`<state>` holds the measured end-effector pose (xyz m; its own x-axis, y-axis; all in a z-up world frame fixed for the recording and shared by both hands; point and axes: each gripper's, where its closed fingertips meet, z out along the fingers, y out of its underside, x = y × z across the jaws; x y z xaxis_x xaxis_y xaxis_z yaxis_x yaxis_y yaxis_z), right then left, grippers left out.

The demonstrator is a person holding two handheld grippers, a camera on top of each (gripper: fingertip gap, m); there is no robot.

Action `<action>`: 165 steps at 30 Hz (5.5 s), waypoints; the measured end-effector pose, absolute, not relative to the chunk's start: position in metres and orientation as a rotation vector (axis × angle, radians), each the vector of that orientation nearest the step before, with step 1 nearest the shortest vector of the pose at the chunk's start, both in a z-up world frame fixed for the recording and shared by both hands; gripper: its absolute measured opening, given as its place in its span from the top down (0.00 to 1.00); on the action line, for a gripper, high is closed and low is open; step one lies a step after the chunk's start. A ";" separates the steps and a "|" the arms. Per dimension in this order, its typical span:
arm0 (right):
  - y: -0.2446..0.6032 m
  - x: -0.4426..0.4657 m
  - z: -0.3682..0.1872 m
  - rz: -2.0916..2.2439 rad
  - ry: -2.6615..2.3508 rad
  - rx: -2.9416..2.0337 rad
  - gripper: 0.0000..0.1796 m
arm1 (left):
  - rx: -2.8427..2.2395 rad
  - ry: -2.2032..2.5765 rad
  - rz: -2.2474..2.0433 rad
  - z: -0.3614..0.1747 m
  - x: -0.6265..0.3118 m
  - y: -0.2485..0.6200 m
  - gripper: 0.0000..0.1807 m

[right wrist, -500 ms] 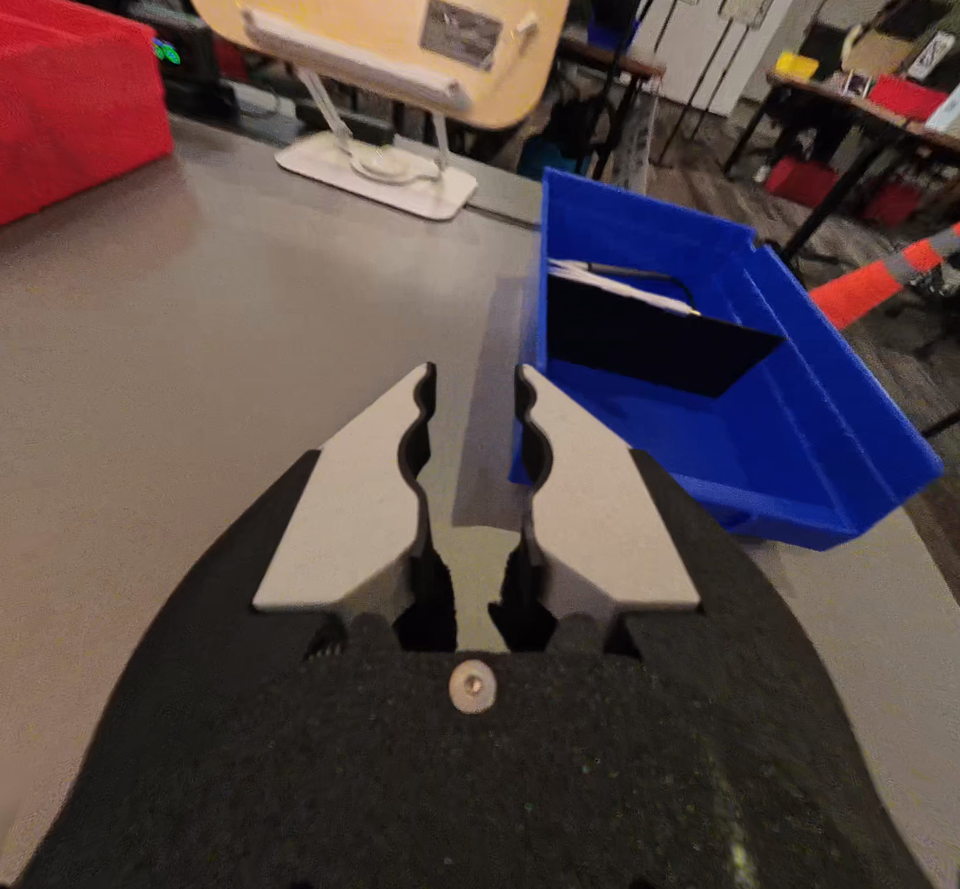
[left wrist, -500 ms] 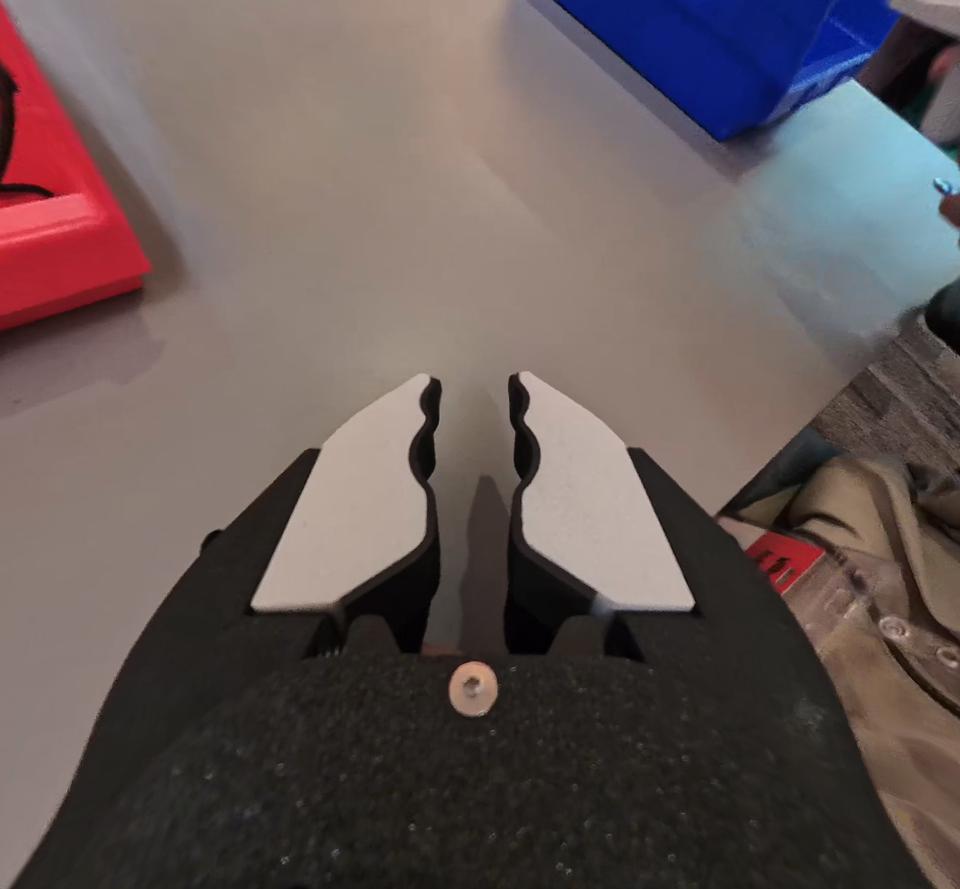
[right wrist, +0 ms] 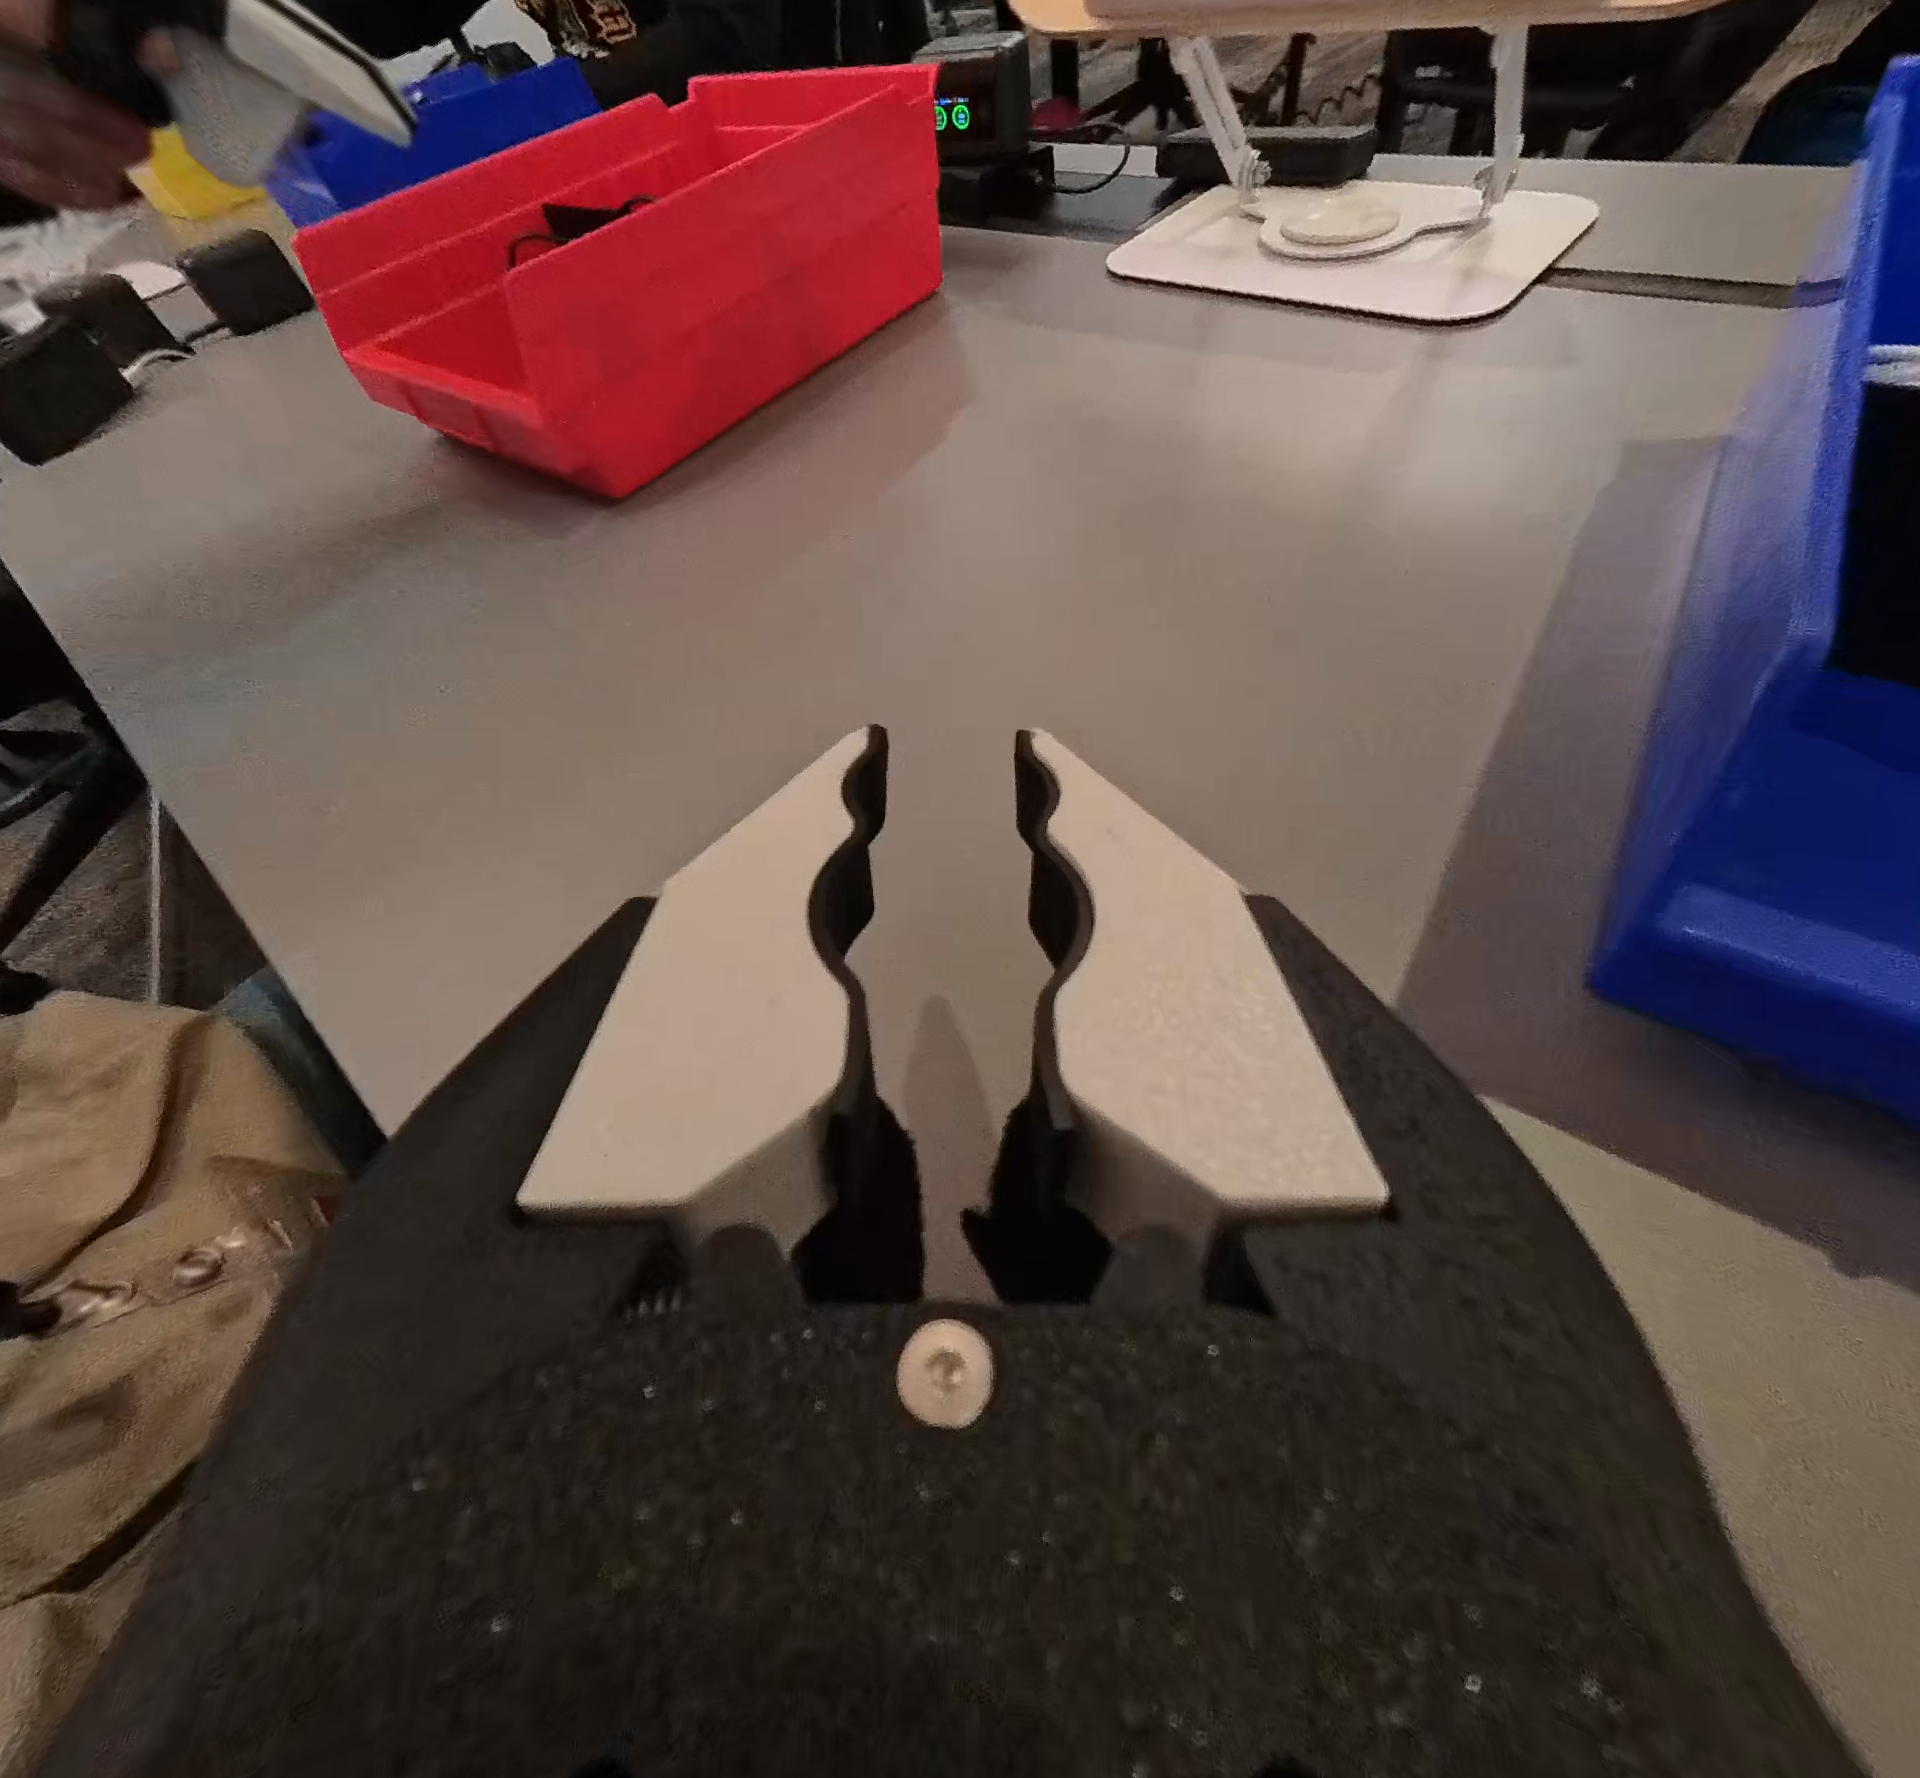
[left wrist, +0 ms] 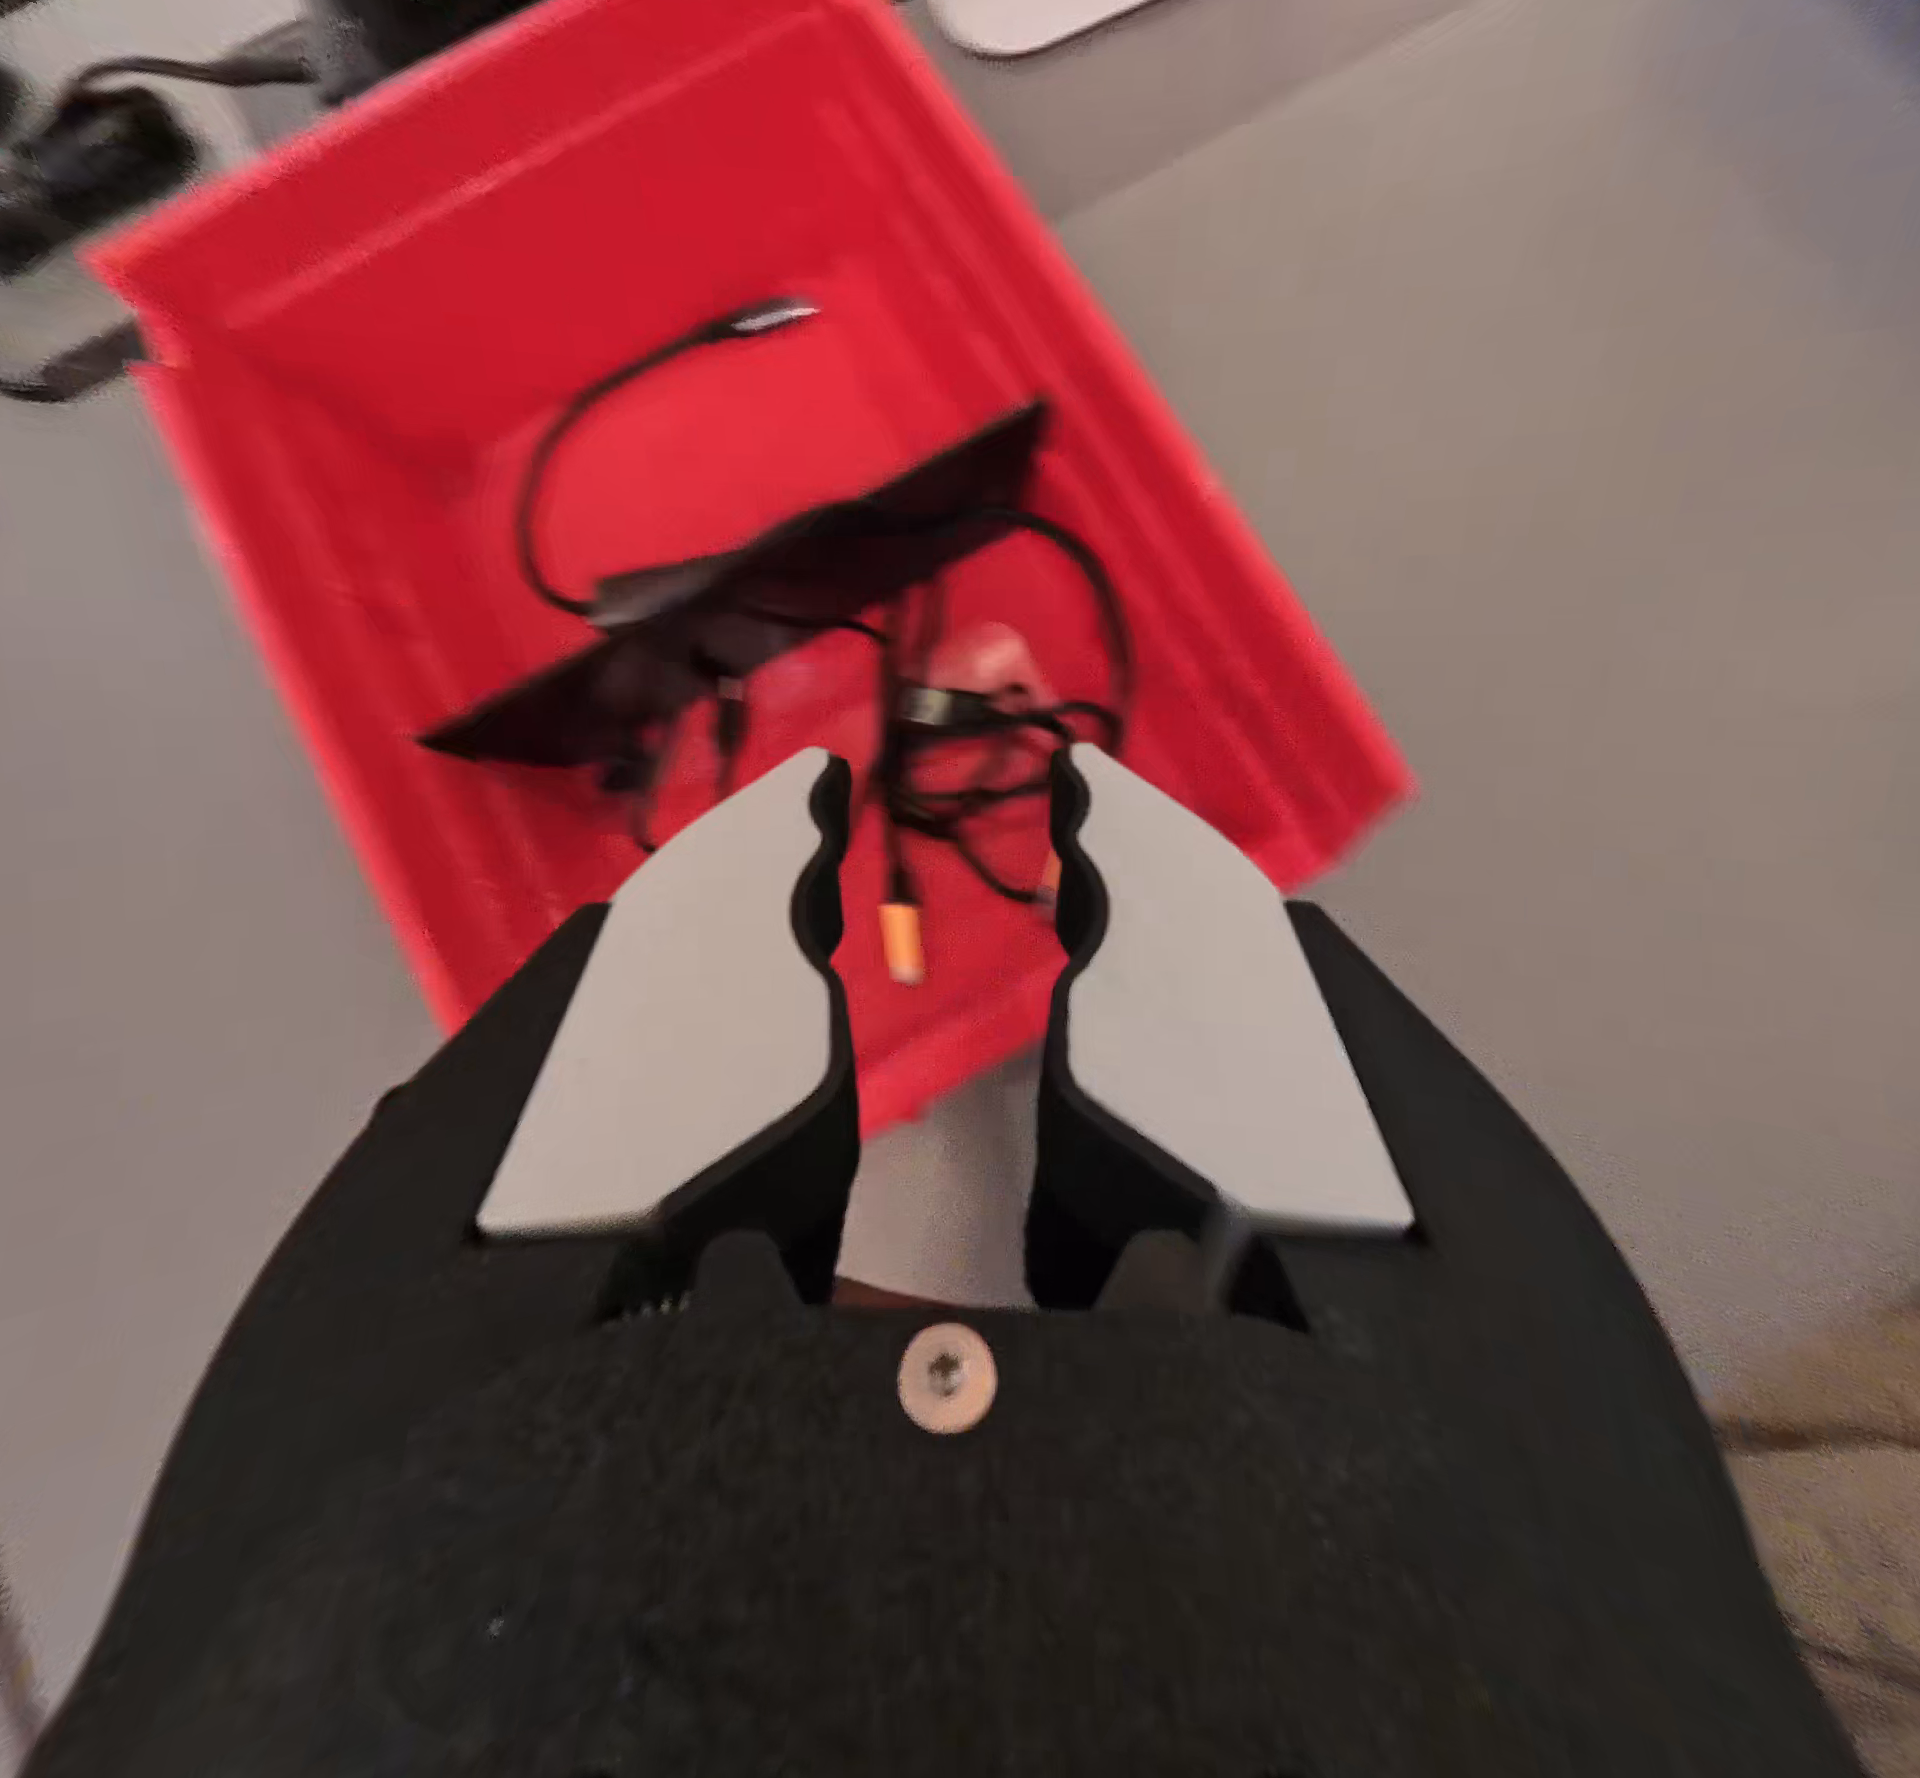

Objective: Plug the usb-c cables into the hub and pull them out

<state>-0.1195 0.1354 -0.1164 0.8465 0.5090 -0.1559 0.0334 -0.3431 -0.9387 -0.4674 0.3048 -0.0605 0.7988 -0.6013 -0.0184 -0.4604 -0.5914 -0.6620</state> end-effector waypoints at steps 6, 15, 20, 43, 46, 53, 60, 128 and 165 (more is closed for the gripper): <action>0.140 -0.123 -0.129 0.584 -0.435 -1.932 0.88 | -2.655 0.698 -0.168 -0.085 -0.490 0.418 0.76; 0.163 -0.148 -0.122 0.849 -0.442 -1.868 0.88 | -2.370 1.941 -0.031 -0.141 -0.492 0.467 0.78; 0.178 -0.141 -0.132 0.857 -0.434 -1.895 0.87 | -2.106 2.452 0.160 -0.170 -0.504 0.452 0.81; 0.168 -0.121 -0.134 0.815 -0.451 -1.906 0.87 | -1.437 2.206 1.033 -0.097 -0.500 0.471 0.88; 0.164 -0.126 -0.131 0.784 -0.480 -1.896 0.87 | -1.254 1.999 1.176 -0.051 -0.480 0.448 0.88; 0.168 -0.151 -0.106 0.518 -0.674 -1.737 0.77 | -1.112 1.630 1.076 0.009 -0.424 0.368 0.88; 0.184 -0.189 -0.070 0.074 -1.115 -1.461 0.76 | -1.467 2.062 0.091 -0.040 -0.344 0.265 0.88; 0.195 -0.268 -0.049 0.337 -1.361 -0.875 0.95 | -1.763 2.605 -0.991 -0.096 -0.293 0.191 0.89; 0.287 -0.253 -0.083 0.156 -1.147 -0.990 0.95 | -1.888 0.103 -0.467 -0.115 -0.438 0.127 0.73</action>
<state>-0.2527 0.2870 -0.0829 0.4496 0.5687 0.6888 0.3640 0.5875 -0.7227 -0.4378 0.1268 -0.1148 0.9176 -0.2927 0.2688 0.1529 -0.3644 -0.9186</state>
